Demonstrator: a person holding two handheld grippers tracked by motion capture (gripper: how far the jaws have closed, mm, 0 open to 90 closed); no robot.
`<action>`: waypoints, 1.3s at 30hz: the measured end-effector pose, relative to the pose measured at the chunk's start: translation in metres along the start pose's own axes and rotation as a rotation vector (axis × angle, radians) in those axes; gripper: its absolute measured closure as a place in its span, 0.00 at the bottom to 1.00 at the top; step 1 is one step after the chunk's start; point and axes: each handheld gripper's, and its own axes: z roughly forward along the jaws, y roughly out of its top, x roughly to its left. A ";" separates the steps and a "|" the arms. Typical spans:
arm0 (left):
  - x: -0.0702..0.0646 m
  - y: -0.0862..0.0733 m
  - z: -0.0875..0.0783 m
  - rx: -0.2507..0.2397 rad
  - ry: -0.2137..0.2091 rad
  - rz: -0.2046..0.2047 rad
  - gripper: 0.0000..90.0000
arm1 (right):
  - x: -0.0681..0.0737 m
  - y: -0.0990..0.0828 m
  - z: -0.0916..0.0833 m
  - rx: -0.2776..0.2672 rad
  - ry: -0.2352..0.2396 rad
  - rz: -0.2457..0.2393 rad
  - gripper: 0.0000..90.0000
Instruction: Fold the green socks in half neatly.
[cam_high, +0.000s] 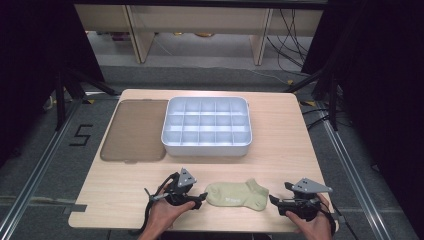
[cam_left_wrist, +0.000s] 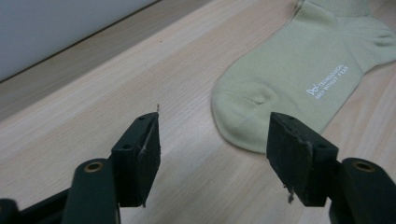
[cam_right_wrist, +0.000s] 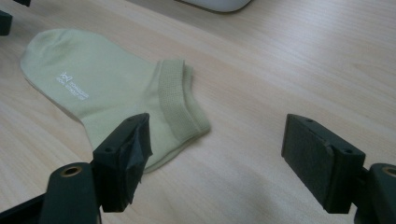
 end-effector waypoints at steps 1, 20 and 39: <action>0.000 0.000 0.000 0.000 0.000 0.000 0.41 | 0.000 0.000 0.000 0.000 0.000 0.000 0.27; -0.014 0.009 0.023 0.032 -0.024 0.039 0.59 | 0.001 0.001 0.001 0.005 -0.015 -0.045 0.28; -0.016 0.006 0.024 0.014 -0.049 -0.014 0.94 | 0.003 0.002 0.002 0.007 -0.005 -0.063 0.29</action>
